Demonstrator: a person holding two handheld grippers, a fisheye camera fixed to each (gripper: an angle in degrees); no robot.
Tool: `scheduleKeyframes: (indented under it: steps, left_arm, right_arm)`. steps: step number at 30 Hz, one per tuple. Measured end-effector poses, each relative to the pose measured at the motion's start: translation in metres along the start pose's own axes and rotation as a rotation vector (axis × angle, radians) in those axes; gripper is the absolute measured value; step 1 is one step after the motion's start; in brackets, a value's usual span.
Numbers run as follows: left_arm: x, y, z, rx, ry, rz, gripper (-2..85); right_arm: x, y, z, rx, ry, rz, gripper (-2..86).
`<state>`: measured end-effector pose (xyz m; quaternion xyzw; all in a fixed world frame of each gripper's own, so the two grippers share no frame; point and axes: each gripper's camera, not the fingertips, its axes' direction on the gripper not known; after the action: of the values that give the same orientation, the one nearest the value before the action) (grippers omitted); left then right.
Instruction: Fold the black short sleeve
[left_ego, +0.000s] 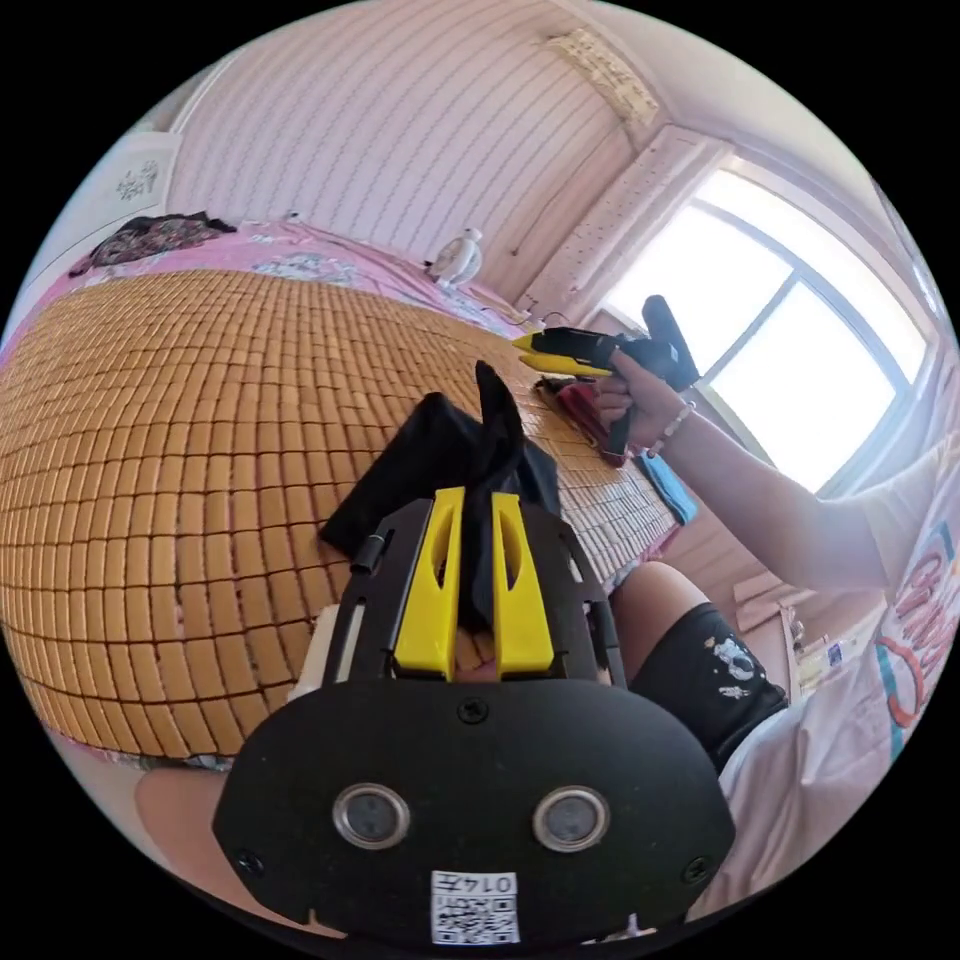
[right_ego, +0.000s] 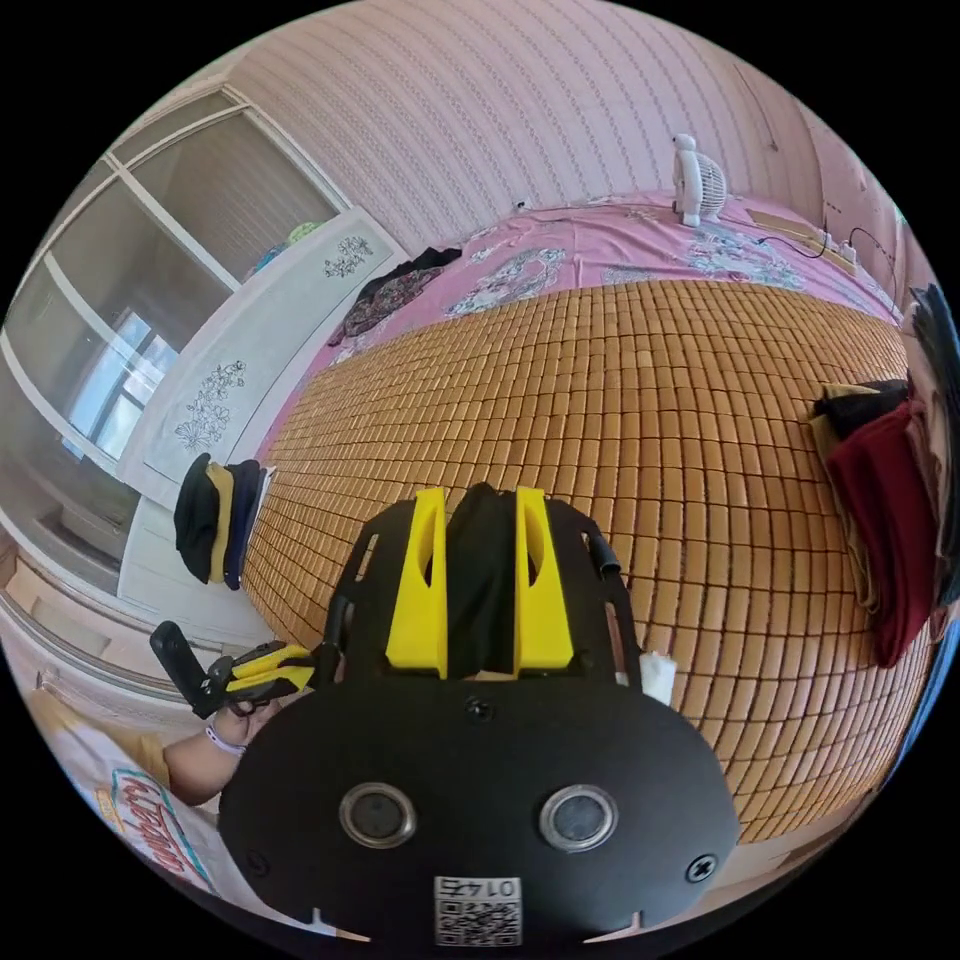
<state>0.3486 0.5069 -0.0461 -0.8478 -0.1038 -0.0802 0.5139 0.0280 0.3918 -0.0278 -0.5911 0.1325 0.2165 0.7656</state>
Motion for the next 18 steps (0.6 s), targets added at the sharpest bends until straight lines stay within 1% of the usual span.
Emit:
scheduleKeyframes:
  steps: [2,5,8,10,12,13,14,15,18]
  left_arm:
    - [-0.025,0.01,0.0,-0.014,-0.07,-0.069,8.0]
    - [-0.044,0.028,0.0,-0.027,-0.102,-0.11,9.9]
    - [-0.045,0.045,-0.001,-0.015,-0.111,-0.055,11.2]
    - [-0.042,0.051,0.006,-0.051,-0.134,0.002,12.7]
    - [-0.042,0.056,0.018,-0.133,-0.175,0.058,13.8]
    - [-0.042,0.058,0.02,-0.147,-0.189,0.072,13.9]
    - [-0.043,0.064,0.026,-0.183,-0.221,0.095,13.7]
    - [-0.041,0.07,0.027,-0.181,-0.237,0.129,13.5]
    - [-0.043,0.086,0.022,-0.178,-0.264,0.125,11.5]
  right_arm:
    - [-0.009,-0.017,0.022,-0.013,0.013,-0.031,11.1]
    - [-0.024,-0.035,0.046,-0.065,0.125,-0.126,11.6]
    - [-0.038,-0.047,0.069,-0.128,0.238,-0.24,12.9]
    - [-0.046,-0.055,0.082,-0.147,0.275,-0.304,14.0]
    - [-0.053,-0.069,0.099,-0.187,0.298,-0.353,14.1]
    - [-0.054,-0.072,0.102,-0.195,0.296,-0.356,13.4]
    - [-0.055,-0.079,0.101,-0.193,0.235,-0.359,12.1]
    - [-0.054,-0.085,0.1,-0.209,0.158,-0.352,9.9]
    - [-0.054,-0.097,0.09,-0.198,0.112,-0.307,6.0]
